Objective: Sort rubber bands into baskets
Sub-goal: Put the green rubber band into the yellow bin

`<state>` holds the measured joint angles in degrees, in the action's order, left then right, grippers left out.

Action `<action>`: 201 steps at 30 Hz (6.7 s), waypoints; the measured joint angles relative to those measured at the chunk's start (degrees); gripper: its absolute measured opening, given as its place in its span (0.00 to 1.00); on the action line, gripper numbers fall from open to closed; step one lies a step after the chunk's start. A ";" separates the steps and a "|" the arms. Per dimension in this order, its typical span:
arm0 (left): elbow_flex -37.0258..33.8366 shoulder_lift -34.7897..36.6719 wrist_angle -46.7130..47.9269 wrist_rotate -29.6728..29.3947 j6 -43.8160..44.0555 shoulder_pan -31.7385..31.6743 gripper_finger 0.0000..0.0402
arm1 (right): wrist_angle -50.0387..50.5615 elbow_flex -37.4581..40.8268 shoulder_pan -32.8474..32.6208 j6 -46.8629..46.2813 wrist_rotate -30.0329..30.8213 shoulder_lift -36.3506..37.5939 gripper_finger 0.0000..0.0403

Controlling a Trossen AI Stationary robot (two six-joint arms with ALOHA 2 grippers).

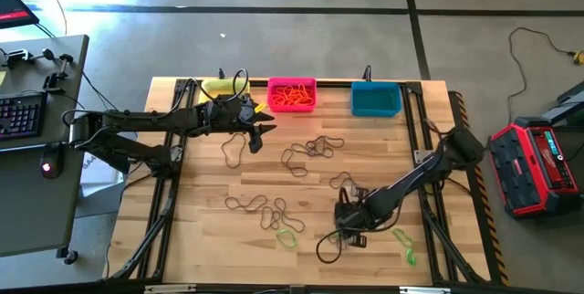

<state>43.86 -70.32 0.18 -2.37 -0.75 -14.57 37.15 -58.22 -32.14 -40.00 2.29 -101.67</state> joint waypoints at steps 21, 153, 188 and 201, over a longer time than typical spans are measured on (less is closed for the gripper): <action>0.00 0.00 0.02 0.00 0.07 0.00 0.30 | 14.74 -8.62 0.66 4.56 0.34 -0.23 0.01; -8.68 1.66 10.28 -20.66 14.12 -16.80 0.00 | -48.93 0.13 28.28 44.51 35.20 0.14 0.45; -8.73 -1.99 11.72 -26.43 6.32 -21.45 0.38 | -27.05 0.00 27.79 24.23 20.54 7.44 0.45; -8.74 -1.20 4.85 -22.71 5.10 -3.59 0.38 | 13.94 0.00 10.11 -13.73 -10.67 11.85 0.45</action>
<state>35.11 -71.53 5.03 -25.08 4.35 -18.16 51.08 -58.22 -22.03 -53.73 -8.38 -89.82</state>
